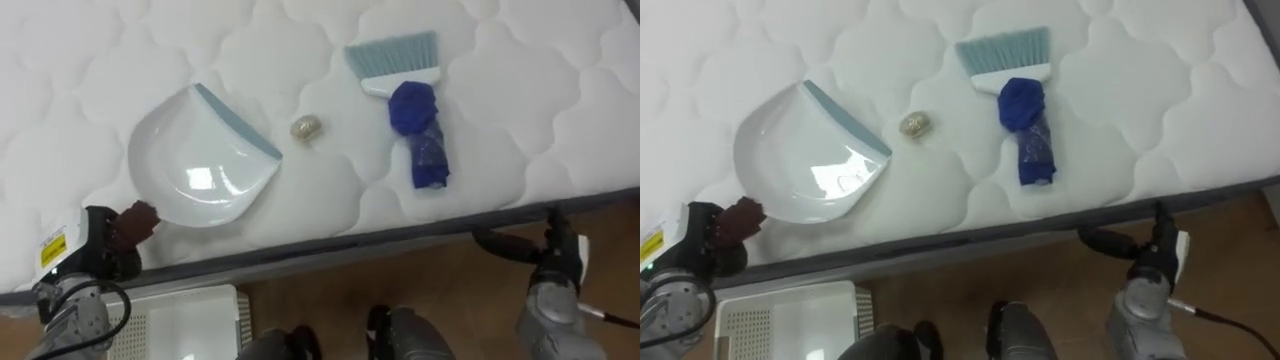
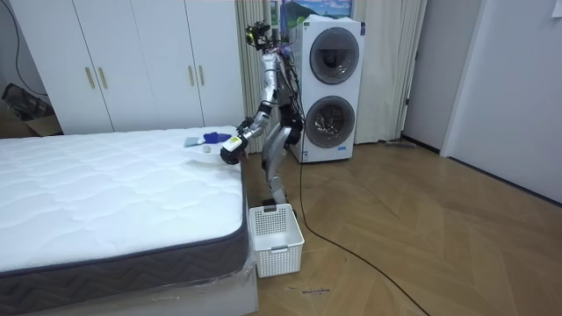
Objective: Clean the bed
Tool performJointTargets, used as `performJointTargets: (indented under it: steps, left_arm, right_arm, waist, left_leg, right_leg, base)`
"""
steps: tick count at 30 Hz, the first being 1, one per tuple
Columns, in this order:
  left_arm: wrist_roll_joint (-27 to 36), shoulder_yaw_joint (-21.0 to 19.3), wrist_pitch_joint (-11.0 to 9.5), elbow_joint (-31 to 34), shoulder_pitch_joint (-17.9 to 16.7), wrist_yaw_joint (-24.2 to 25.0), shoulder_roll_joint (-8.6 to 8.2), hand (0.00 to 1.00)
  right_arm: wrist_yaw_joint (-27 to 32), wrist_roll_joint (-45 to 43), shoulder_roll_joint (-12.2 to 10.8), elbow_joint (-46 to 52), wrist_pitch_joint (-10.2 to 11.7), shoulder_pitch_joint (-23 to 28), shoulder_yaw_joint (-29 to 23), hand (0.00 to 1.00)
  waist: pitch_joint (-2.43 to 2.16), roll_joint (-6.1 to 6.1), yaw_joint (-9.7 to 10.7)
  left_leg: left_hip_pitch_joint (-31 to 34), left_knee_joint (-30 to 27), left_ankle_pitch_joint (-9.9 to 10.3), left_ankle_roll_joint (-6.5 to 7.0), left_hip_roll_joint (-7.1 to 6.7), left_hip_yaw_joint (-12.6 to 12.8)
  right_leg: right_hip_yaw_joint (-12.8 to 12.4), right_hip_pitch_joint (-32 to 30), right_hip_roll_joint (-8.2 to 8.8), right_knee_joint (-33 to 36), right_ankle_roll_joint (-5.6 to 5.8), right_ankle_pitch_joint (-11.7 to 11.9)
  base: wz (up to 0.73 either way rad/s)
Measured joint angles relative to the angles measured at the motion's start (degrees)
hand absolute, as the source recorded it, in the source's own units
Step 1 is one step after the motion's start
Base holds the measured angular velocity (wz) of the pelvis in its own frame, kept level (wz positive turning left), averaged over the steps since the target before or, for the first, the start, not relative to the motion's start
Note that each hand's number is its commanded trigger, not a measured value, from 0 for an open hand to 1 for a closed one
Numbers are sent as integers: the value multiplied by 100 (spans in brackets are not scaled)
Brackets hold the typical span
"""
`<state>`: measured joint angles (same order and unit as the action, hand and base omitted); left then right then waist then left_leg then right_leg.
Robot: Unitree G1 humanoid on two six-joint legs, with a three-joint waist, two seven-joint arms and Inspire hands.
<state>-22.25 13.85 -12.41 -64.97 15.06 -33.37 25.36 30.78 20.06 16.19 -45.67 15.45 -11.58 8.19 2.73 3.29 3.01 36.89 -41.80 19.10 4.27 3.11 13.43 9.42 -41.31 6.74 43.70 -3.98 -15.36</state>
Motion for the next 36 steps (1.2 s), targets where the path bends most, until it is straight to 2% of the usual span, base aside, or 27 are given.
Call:
performJointTargets:
  steps: [2,6,10,13,17,21,23,25,29,36]
  left_arm:
    - [2,24,-13,2,-2,13,1,100]
    - [2,129,-5,2,6,38,-2,100]
    - [3,190,7,5,33,53,-7,100]
    - [5,207,12,5,135,161,-7,100]
    - [9,213,17,-34,284,321,-6,100]
    - [7,218,63,-42,299,545,-8,100]
    - [23,228,85,-42,340,645,-7,100]
    - [23,324,114,-39,435,681,-10,100]
    - [13,338,137,27,584,832,-15,100]
    - [6,475,231,113,695,942,-14,100]
  right_arm:
    - [274,-474,0,149,197,-178,-19,0]
    - [579,-965,-23,165,311,-462,-6,0]
    - [866,-1171,-25,170,456,-663,164,0]
    - [1024,-1314,-37,171,462,-788,198,0]
    - [1055,-1398,-36,170,600,-882,283,0]
    - [1030,-1401,-41,120,622,-1033,573,0]
    - [977,-1381,-49,46,623,-1152,662,0]
    - [955,-1359,-50,22,621,-1201,692,0]
    - [656,-1138,-57,-128,607,-1335,700,0]
    - [40,-433,-24,-612,514,-1493,883,0]
  waist:
    - [-4,-8,-7]
    - [-20,-37,-40]
    - [-14,-48,-46]
    - [2,-74,-97]
    - [55,-155,-193]
    - [77,-167,-214]
    - [145,-175,-263]
    - [179,-192,-344]
    - [180,-192,-453]
    - [186,-181,-526]
  left_leg:
    - [-6,10,-2,2,2,0]
    - [-29,20,-3,3,1,-2]
    - [-42,24,-3,4,-6,-5]
    - [-44,35,-3,4,-6,1]
    - [-50,33,-4,2,-2,5]
    - [-47,-8,-4,2,15,5]
    - [-41,-56,-4,3,17,-5]
    - [-8,-77,-1,6,15,-11]
    - [166,-168,10,6,8,-121]
    - [267,-293,25,-3,5,-223]
  right_leg:
    - [6,10,0,-9,1,1]
    - [14,27,7,-5,1,1]
    - [26,43,26,10,8,-4]
    - [19,40,22,0,11,-7]
    - [22,42,21,12,7,-10]
    - [47,69,23,13,8,-20]
    - [47,89,24,29,17,-68]
    - [45,59,29,50,18,-93]
    - [128,-51,49,122,7,-106]
    - [278,-78,113,235,-40,-151]
  base:
    - [3]
    - [0]
    - [2]
    - [0]
    - [0]
    - [0]
    - [0]
    - [3]
    - [12]
    - [10]
